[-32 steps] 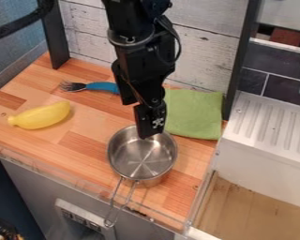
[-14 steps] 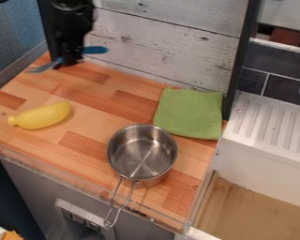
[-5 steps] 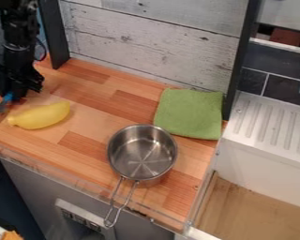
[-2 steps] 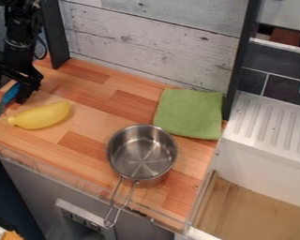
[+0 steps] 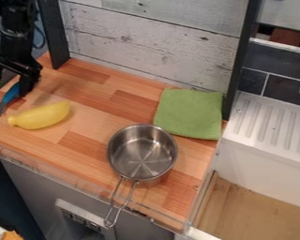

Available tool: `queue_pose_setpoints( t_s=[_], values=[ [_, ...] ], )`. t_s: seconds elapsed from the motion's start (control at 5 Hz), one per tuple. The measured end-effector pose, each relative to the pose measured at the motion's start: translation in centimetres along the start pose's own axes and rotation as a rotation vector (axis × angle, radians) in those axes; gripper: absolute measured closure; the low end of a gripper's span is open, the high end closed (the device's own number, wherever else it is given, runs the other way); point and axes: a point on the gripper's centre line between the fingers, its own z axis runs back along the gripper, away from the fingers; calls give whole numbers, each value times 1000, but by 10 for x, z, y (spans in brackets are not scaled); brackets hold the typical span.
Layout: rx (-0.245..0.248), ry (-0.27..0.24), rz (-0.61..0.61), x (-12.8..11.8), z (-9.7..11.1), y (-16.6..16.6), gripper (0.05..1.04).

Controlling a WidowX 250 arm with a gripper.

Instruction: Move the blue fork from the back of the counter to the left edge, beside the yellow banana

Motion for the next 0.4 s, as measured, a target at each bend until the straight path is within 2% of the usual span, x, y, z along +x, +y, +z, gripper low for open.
queue_pose_setpoints(
  t_s=[0.2, 0.4],
  values=[
    [-25, -63, 30, 2, 22, 8, 83],
    [-26, -146, 100, 1, 45, 19, 83]
  ],
)
